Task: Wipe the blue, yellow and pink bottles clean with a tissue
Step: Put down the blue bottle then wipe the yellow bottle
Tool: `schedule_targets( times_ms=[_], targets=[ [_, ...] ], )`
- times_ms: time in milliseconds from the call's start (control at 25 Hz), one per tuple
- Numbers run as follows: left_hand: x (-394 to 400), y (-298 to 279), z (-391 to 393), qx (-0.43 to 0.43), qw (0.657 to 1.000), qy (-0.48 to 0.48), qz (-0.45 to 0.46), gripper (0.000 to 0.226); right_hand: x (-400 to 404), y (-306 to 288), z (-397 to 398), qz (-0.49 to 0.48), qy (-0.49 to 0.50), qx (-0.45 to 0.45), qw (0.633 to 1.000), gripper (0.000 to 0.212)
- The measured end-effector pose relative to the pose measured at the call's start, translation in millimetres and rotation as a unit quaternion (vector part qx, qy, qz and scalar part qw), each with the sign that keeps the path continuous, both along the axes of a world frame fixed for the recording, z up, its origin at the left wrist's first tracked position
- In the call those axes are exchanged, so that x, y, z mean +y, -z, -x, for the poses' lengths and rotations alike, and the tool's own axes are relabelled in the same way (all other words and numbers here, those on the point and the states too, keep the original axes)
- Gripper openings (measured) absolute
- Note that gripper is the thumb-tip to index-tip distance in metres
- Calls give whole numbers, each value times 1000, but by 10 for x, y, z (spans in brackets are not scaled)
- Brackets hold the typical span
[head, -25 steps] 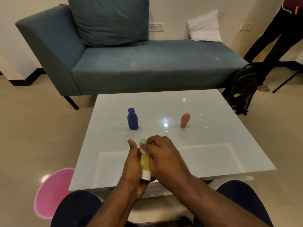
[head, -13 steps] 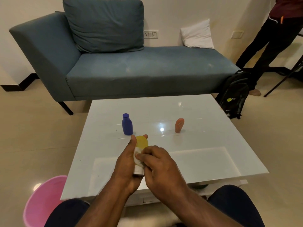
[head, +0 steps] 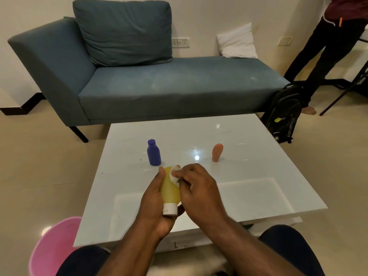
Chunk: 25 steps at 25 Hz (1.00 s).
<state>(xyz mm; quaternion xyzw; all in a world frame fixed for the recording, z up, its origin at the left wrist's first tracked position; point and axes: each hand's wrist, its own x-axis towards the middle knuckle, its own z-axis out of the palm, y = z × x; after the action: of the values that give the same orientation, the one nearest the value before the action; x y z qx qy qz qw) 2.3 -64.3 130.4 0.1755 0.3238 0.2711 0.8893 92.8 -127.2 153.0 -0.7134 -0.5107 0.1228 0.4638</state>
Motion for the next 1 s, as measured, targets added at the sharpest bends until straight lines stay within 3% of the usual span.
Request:
schedule_targets(
  times_ms=[240, 440, 600, 720, 840, 1000],
  targets=[
    [72, -139, 2, -7, 1000, -18, -18, 55, -232, -14, 206, -38, -28, 17, 999, 25],
    [-8, -139, 22, 23, 999, -7, -24, 54, 7, -66, 3, -40, 31, 27, 998, 25],
    [74, -209, 12, 3, 999, -41, -15, 51, -234, -22, 220, -29, -7, 16, 999, 27],
    [-20, -209, 34, 4, 1000, -10, -22, 48, -156, -19, 113, -32, -4, 0, 999, 25],
    [-128, -204, 50, 57, 995, 35, -74, 46, 33, -113, -69, -11, 24, -32, 999, 22],
    [-122, -213, 30, 167, 973, 31, -155, 60, 72, -207, -41, 14, -11, -95, 995, 23]
  ],
)
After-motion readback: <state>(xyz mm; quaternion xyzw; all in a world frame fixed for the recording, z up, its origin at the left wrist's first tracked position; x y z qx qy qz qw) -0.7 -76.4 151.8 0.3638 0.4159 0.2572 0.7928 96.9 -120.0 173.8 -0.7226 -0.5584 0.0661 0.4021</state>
